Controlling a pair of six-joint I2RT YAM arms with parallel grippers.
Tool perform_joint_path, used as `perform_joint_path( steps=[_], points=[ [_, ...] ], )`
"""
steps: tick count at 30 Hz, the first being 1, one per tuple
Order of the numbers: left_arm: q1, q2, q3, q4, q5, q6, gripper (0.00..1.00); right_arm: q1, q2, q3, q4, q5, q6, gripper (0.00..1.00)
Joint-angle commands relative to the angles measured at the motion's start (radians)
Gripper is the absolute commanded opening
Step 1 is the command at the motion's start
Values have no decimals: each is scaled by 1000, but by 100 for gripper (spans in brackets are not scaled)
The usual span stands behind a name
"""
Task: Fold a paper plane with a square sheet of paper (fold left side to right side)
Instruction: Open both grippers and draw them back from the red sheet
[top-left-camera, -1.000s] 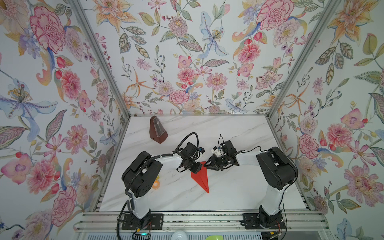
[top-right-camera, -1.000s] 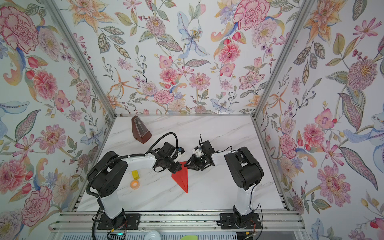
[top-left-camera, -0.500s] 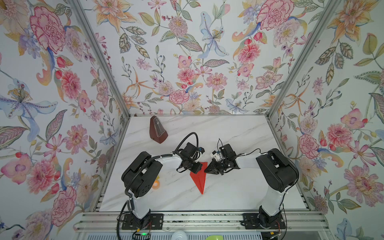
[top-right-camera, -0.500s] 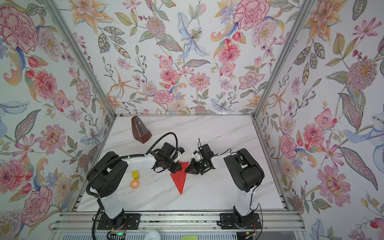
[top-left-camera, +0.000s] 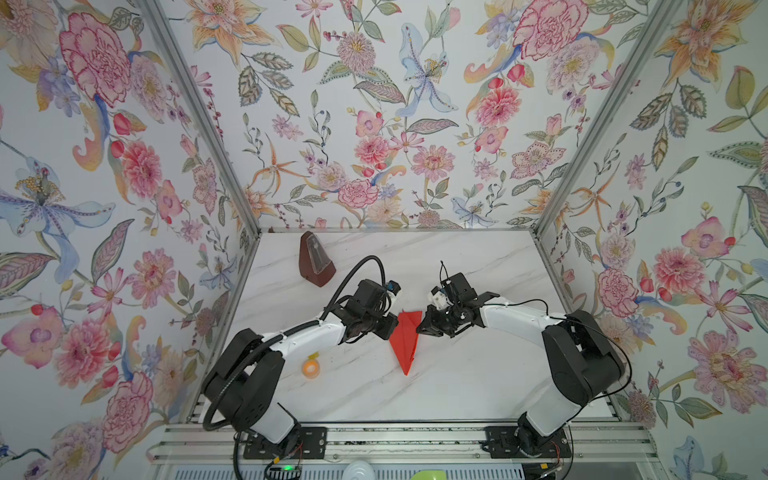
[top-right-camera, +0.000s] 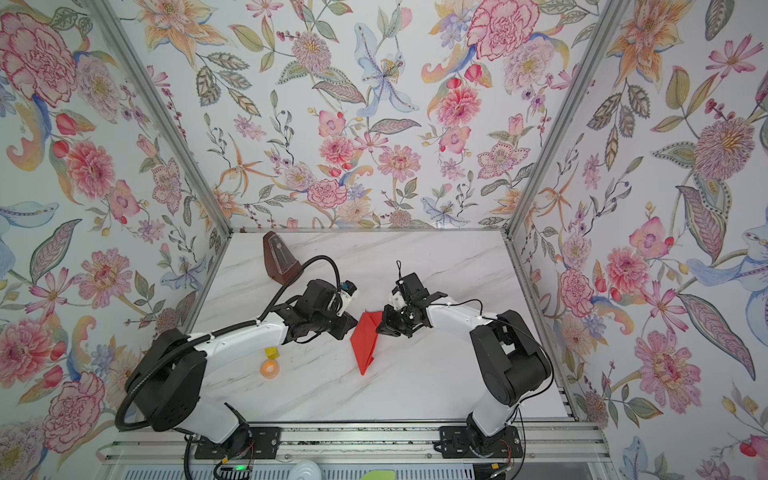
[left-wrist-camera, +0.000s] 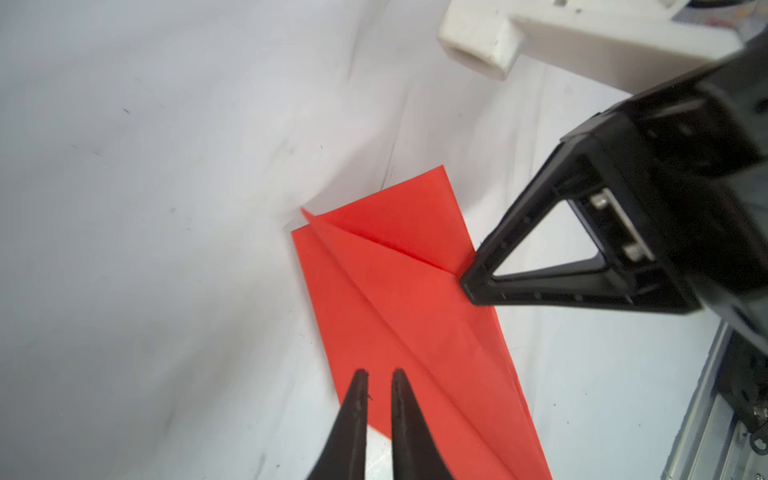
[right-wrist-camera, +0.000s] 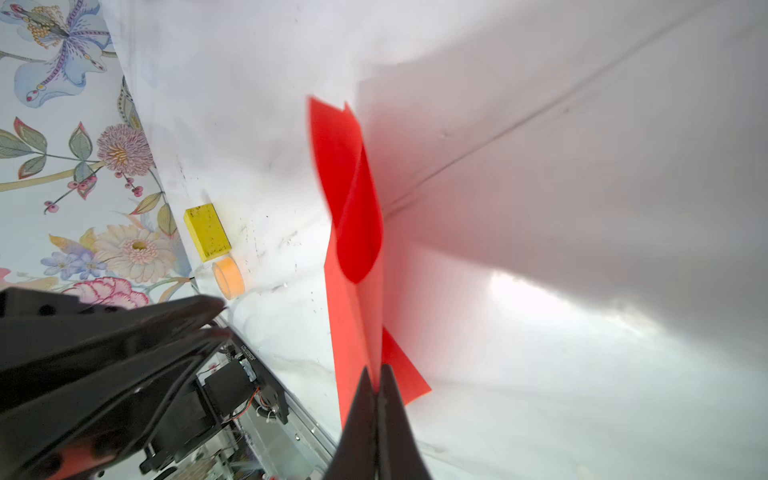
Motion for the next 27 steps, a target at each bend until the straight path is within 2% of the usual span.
perform_joint_path(
  steps=[1, 5, 9, 12, 14, 19, 24, 27],
  points=[
    [28, -125, -44, 33, -95, -32, 18, 6, -51, 121, -344, 285, -101, 0],
    [70, -279, -111, 86, -146, -75, 26, 71, -39, 285, -583, 559, -139, 0],
    [142, -396, -199, 156, -98, -135, 37, 139, 39, 443, -784, 804, -111, 0],
    [194, -443, -242, 170, -68, -183, 40, 206, 144, 549, -902, 930, -73, 0],
    [205, -466, -260, 160, -87, -198, 40, 255, 212, 602, -946, 978, -47, 0],
    [234, -511, -297, 109, -155, -229, 39, 345, 388, 705, -957, 940, 2, 0],
    [254, -534, -333, 89, -128, -257, 41, 409, 541, 844, -943, 851, 17, 0],
    [256, -536, -356, 88, -113, -280, 42, 421, 584, 907, -891, 746, 9, 11]
  ],
)
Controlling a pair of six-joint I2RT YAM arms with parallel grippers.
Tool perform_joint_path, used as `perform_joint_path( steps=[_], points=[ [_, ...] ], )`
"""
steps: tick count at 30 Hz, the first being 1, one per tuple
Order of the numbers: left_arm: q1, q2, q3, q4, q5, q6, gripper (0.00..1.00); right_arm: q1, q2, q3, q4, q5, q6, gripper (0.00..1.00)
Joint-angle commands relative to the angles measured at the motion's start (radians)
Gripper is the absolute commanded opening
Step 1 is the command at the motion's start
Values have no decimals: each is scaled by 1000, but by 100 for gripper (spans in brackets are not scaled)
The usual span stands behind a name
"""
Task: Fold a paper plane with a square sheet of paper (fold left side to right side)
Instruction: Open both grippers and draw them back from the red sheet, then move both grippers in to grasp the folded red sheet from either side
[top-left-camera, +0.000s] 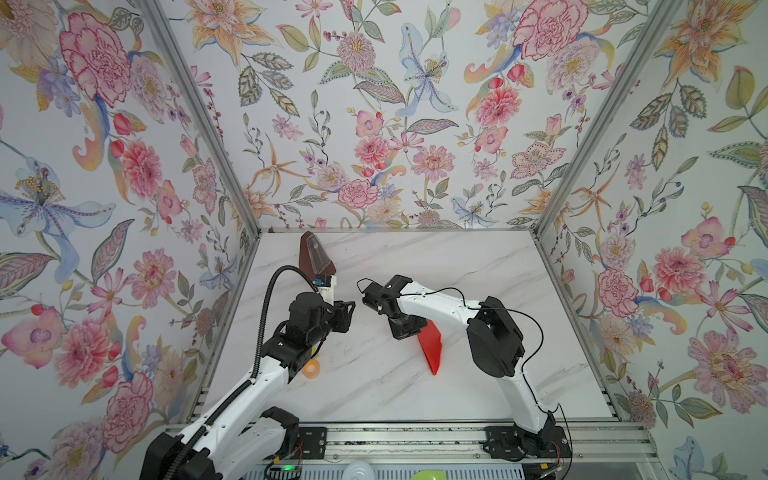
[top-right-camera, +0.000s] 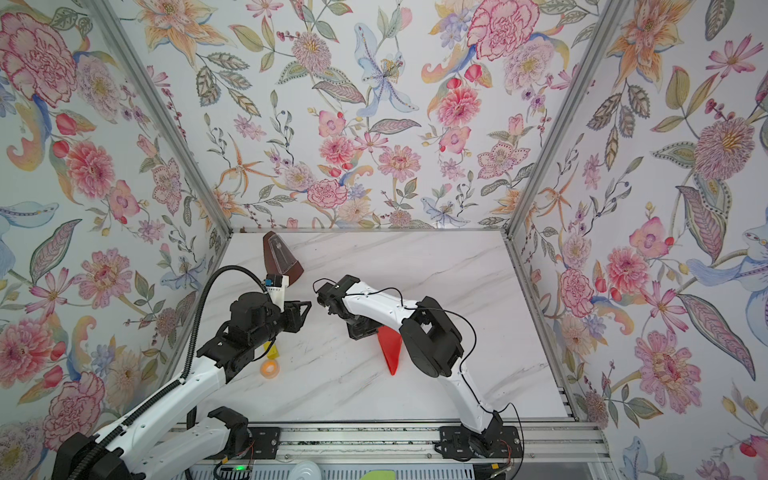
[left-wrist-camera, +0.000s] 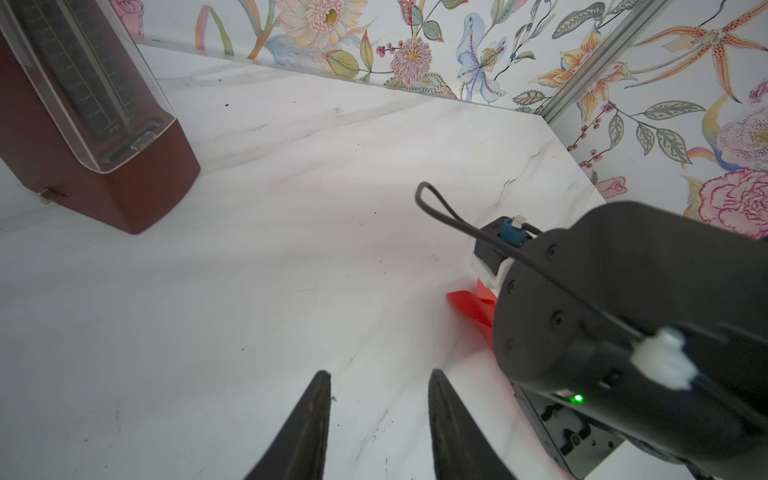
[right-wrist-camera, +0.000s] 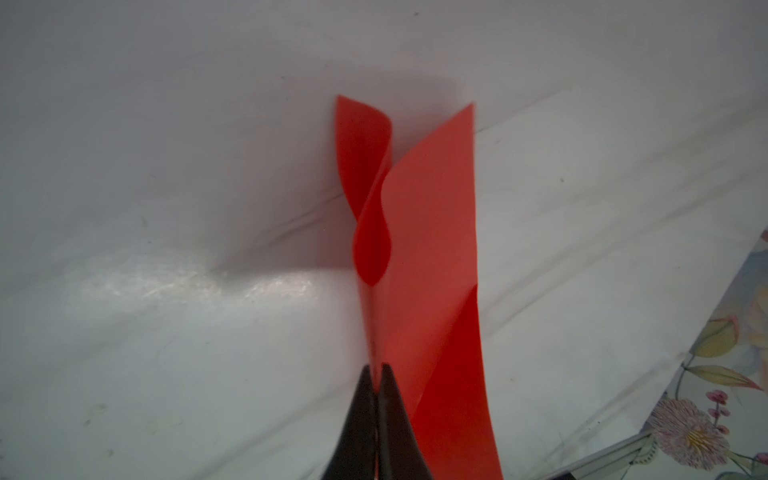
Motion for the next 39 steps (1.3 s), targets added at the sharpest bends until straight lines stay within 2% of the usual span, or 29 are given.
perform_joint_path(
  steps=[1, 6, 10, 16, 23, 26, 30, 35, 39],
  points=[
    [6, -10, -34, -27, 21, -48, 42, 4, 13, 71, 25, -122, 16, 15],
    [6, 11, -58, 4, 98, -96, 44, -19, -54, 61, 136, -292, -19, 28],
    [-10, 49, -66, 45, 151, -132, 46, -50, -153, -19, 204, -369, -49, 32],
    [-107, 135, -44, 117, 138, -181, 48, -134, -360, -267, 346, -475, -57, 33],
    [-255, 280, 11, 225, 113, -246, 51, -314, -615, -610, 465, -528, -57, 32],
    [-299, 351, 37, 280, 123, -282, 54, -396, -699, -752, 499, -554, -70, 30],
    [-340, 432, 51, 384, 140, -342, 60, -475, -761, -910, 585, -658, -92, 18],
    [-380, 525, 80, 429, 145, -366, 63, -478, -725, -1004, 737, -815, -104, 5],
    [-388, 565, 72, 477, 169, -378, 65, -470, -665, -1033, 856, -895, -79, 3]
  ],
)
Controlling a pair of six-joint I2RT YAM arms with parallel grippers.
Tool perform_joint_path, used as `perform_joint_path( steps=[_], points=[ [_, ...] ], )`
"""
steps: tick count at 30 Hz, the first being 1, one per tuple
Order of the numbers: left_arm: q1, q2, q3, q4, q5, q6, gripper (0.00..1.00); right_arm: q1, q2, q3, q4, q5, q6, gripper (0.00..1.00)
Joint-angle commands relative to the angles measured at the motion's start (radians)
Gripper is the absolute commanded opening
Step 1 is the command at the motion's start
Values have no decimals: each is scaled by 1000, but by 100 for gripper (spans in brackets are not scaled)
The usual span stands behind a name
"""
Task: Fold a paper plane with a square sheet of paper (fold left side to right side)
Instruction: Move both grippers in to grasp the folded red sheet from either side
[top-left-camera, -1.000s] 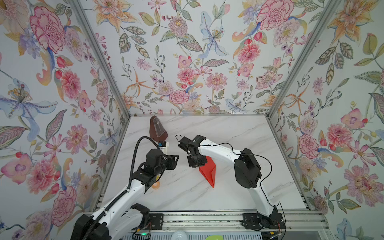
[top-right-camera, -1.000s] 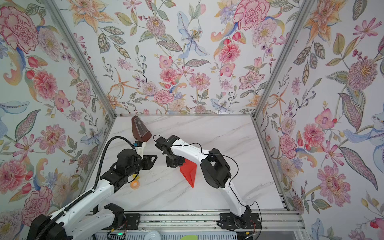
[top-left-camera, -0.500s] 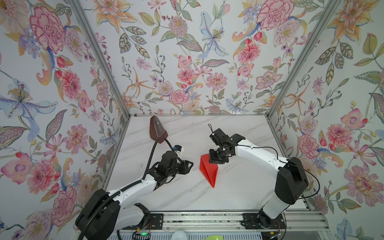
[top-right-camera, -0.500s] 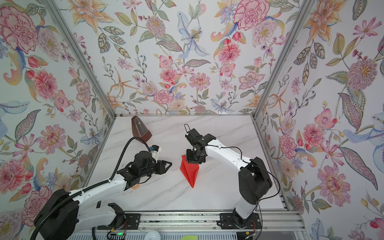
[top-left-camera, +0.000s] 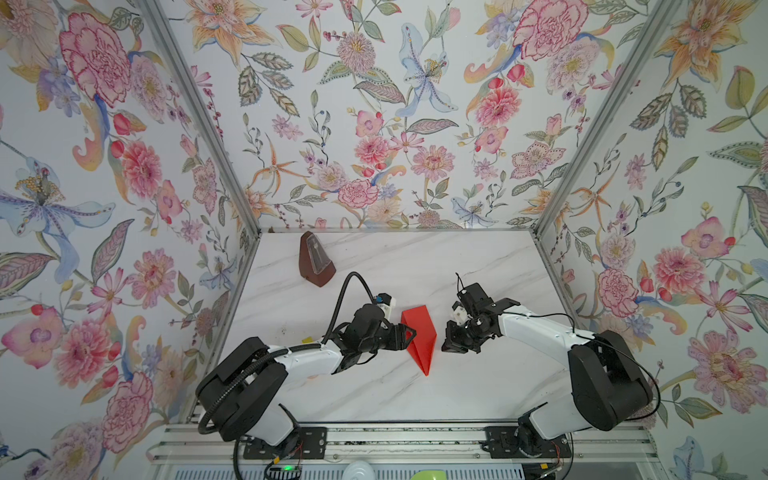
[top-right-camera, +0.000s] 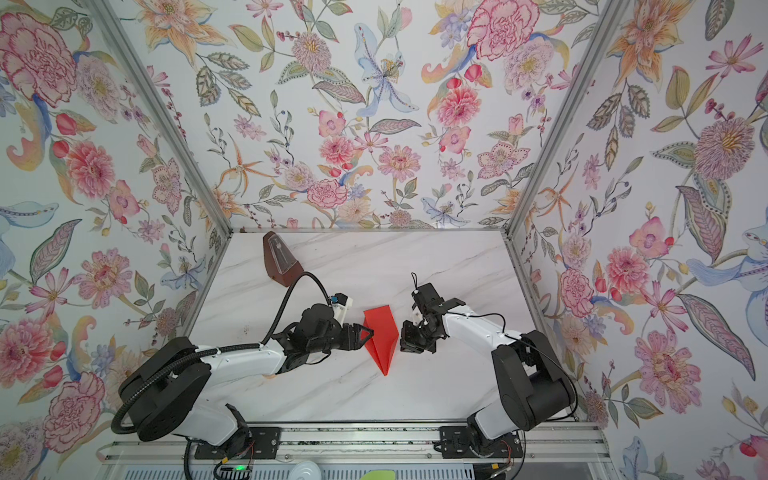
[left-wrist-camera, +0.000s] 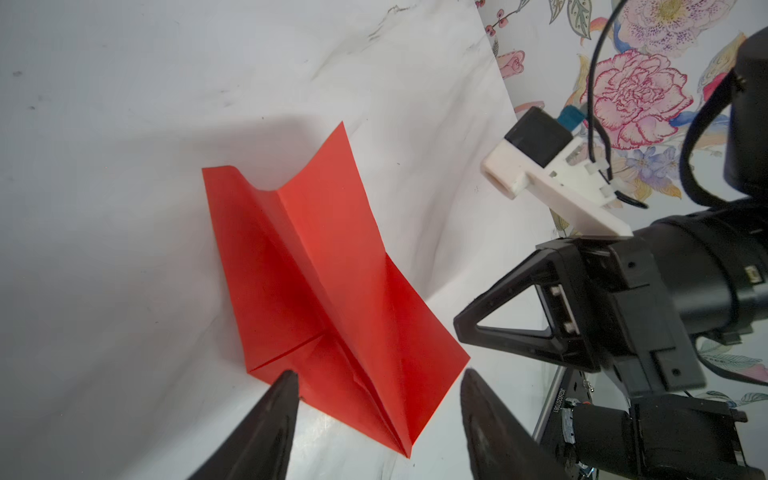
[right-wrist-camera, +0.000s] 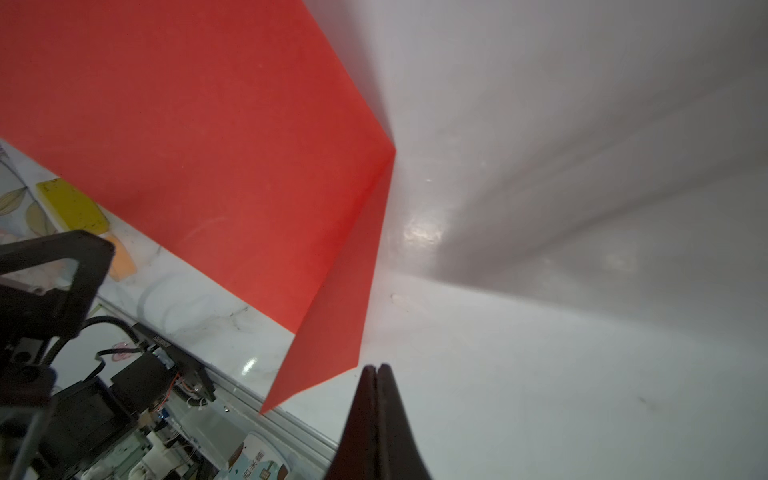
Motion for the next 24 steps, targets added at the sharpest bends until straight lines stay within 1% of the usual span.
perform_joint_path(
  steps=[1, 5, 6, 9, 17, 24],
  points=[
    [-9, 25, 14, 81, 33, -29, 66, 10, 51, -20, 158, -113, 12, 3],
    [-9, 35, 10, 98, 56, -24, 66, 21, 113, -26, 223, -138, 35, 2],
    [-9, 71, 14, 99, 66, -24, 66, 23, 121, -26, 234, -141, 37, 1],
    [-9, 101, 24, 105, 90, -28, 66, 30, 139, -28, 248, -141, 44, 1],
    [-11, 156, 40, 71, 95, -42, 63, 38, 166, -34, 262, -138, 53, 1],
    [-17, 185, 60, 57, 110, -45, 57, 40, 182, -37, 276, -138, 62, 0]
  ],
)
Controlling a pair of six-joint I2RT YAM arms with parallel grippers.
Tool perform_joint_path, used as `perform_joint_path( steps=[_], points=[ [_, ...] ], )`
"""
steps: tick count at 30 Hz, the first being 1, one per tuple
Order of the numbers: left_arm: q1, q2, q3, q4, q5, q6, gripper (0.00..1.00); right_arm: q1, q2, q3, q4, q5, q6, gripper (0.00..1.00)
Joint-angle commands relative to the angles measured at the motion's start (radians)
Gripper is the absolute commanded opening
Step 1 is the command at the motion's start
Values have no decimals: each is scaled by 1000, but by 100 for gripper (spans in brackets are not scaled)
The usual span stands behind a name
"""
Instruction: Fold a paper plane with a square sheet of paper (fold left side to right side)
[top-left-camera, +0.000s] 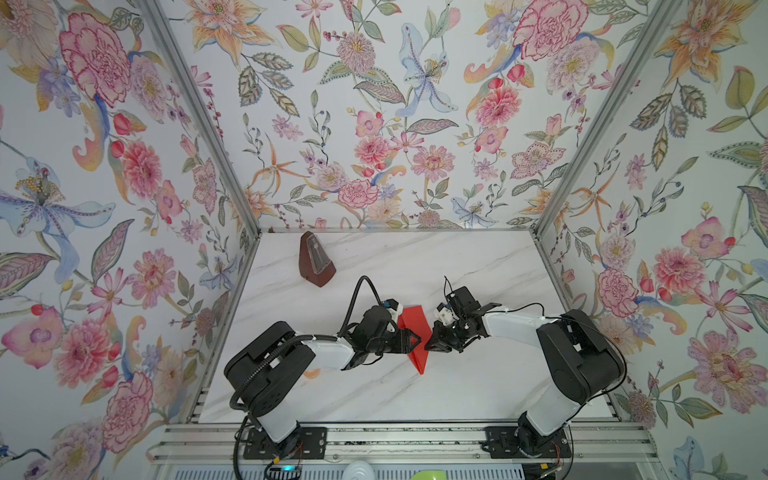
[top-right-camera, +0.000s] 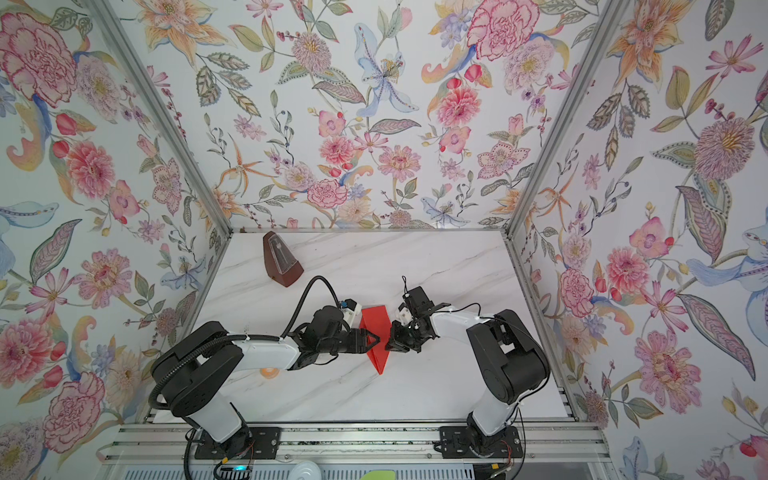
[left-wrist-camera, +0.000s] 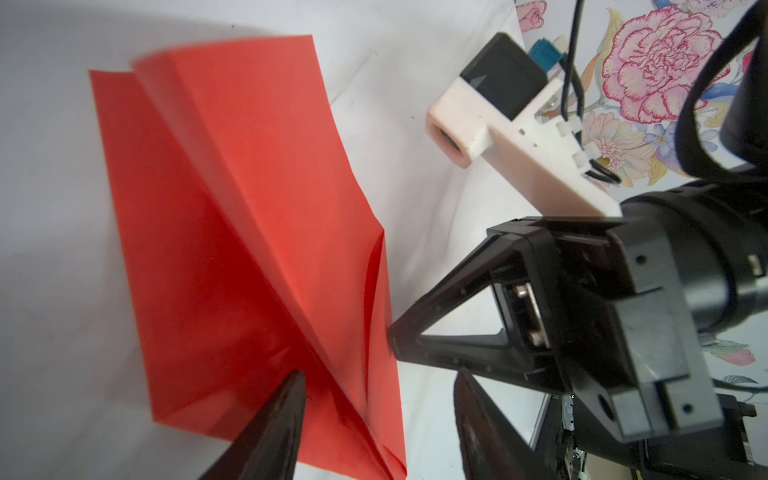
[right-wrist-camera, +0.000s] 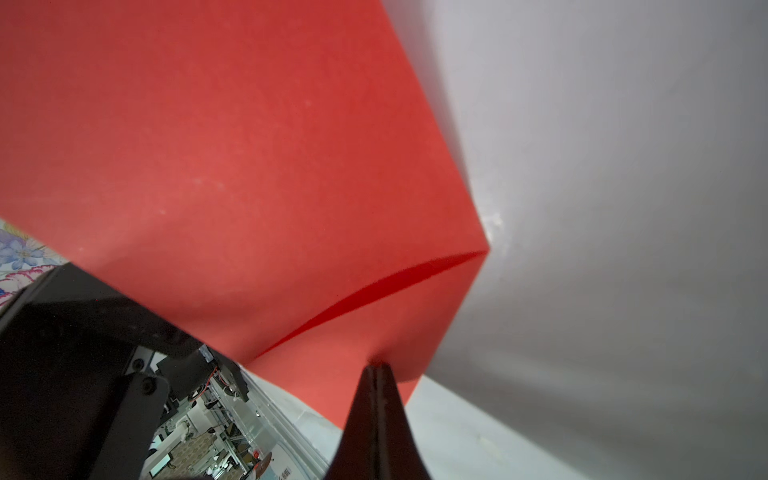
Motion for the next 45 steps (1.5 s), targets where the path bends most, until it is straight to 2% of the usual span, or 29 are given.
perform_joint_path(
  steps=[1, 5, 13, 16, 20, 24, 31, 37, 45],
  points=[
    [-17, 24, 27, -16, 20, -3, 55, 7, 18, -16, 18, -12, 15, 0],
    [-21, 37, 42, -43, 18, 3, 45, 7, 23, -16, 23, -14, 15, 0],
    [-36, 39, 86, -180, -37, 49, 33, 7, 20, -16, 22, -15, 17, 0],
    [-42, 37, 100, -215, -47, 58, 32, 7, 19, -18, 22, -15, 19, 0],
    [-46, 25, 120, -270, -70, 64, 41, 7, 19, -18, 23, -14, 20, 0],
    [-48, -6, 124, -320, -111, 43, 44, 7, 15, -18, 23, -14, 22, 0],
    [-67, -11, 125, -287, -86, -7, 44, 9, 13, -18, 24, -15, 24, 0],
    [-83, 15, 129, -254, -81, -36, 39, 10, 11, -15, 24, -17, 25, 0],
    [-86, 23, 137, -312, -125, -32, 24, 11, 10, -16, 22, -17, 25, 0]
  ],
)
